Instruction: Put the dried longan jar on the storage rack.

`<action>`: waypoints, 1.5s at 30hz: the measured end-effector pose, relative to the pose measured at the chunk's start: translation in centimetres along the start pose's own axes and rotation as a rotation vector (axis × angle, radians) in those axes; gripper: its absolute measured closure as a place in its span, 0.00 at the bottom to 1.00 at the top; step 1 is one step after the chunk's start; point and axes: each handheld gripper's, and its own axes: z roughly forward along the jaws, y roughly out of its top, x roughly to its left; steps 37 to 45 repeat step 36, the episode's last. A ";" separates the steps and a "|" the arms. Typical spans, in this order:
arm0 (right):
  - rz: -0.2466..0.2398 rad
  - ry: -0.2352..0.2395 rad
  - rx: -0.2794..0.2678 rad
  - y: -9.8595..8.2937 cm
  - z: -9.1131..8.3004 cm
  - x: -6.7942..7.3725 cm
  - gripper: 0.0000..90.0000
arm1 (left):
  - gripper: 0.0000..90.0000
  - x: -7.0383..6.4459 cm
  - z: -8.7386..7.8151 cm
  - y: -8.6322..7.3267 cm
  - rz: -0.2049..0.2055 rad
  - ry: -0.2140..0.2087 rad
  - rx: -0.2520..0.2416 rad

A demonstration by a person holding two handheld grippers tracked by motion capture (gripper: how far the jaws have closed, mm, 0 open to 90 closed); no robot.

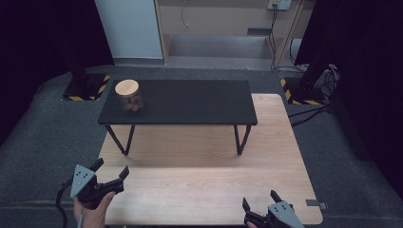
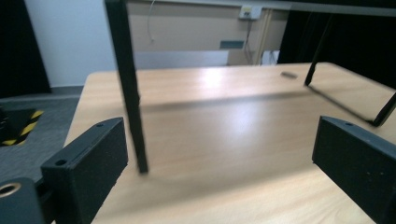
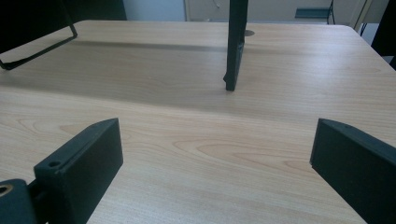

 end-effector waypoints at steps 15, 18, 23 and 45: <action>0.000 0.015 -0.012 0.2 0.5 0.4 0.03 | 0.02 -0.9 -1.6 -2.8 -0.033 0.053 0.013; -0.001 0.018 -0.011 0.2 0.5 0.4 0.03 | 0.02 -1.0 -1.5 -2.7 -0.026 0.057 0.009; 0.002 0.016 -0.013 0.2 0.5 0.4 0.03 | 0.02 -1.0 -1.3 -2.7 -0.026 0.048 0.018; 0.006 0.023 -0.031 0.4 -0.4 0.5 0.03 | 0.02 -1.4 -1.7 -3.0 -0.021 0.066 0.015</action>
